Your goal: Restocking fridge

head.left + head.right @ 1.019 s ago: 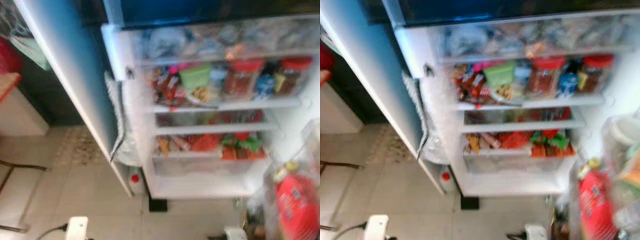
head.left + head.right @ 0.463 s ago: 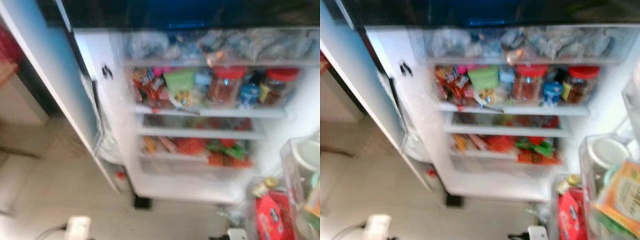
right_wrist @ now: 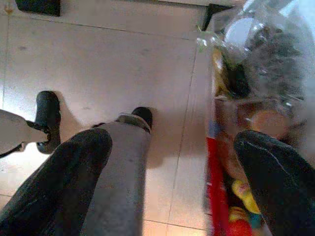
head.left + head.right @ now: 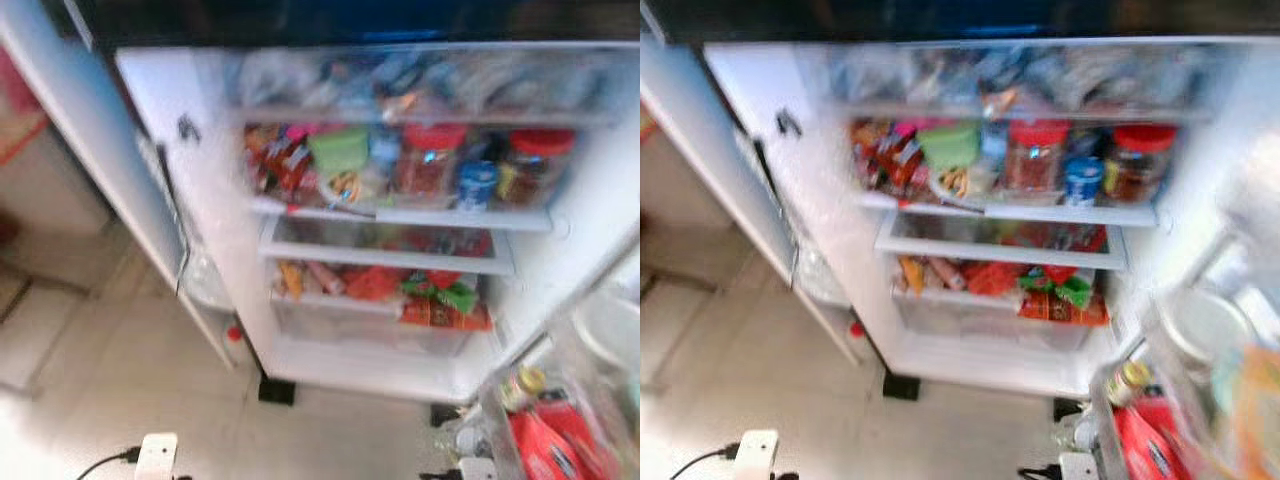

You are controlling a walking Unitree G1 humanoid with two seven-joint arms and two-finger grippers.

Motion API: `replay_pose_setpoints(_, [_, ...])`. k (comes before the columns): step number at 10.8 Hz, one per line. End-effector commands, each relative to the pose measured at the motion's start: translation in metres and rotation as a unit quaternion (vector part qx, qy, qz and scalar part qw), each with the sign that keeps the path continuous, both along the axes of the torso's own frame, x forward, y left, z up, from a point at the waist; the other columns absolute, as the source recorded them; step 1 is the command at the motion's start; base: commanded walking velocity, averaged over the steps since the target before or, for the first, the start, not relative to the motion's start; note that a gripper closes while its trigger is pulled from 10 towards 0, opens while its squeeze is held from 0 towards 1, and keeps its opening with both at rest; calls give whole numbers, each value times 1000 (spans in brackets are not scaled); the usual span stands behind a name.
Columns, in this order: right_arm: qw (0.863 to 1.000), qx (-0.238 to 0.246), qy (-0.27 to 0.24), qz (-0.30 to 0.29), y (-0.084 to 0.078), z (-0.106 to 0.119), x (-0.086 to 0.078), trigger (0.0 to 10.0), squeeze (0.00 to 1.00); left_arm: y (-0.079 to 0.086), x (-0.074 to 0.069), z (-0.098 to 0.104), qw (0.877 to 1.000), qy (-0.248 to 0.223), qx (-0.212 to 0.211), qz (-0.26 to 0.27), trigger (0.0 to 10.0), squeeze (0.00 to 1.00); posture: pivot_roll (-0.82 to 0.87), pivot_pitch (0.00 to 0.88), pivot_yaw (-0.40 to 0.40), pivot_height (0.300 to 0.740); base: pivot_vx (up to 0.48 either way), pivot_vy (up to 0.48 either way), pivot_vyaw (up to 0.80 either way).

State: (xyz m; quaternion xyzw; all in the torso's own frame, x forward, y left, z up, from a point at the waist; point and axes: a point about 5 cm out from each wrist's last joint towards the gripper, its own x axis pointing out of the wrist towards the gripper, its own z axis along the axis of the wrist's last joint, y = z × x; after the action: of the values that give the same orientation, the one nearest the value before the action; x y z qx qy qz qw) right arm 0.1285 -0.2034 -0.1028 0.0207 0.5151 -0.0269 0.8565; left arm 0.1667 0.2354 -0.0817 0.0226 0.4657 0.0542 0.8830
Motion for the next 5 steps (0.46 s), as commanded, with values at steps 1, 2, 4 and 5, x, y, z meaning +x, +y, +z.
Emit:
replay_pose_setpoints(1, [1000,12,2,-6,6,-2,-3,10000,0,7,-1,1,1000,2,10,-3,10000,0,101,91,59,740,0,0,0])
replay_pose_setpoints(2, [1000,13,2,-8,7,-2,-2,10000,0,7,0,2,1000,1,9,-3,10000,0,99,86,62,740,0,0,0])
replay_pose_setpoints(4, [1000,17,1,-21,7,-2,-3,10000,0,8,0,2,1000,1,11,-6,10000,0,96,77,67,740,0,0,0])
replay_pose_setpoints(5, [1000,13,7,-19,7,-3,-4,10000,0,8,0,2,1000,0,11,-7,10000,0,96,74,68,740,0,0,0])
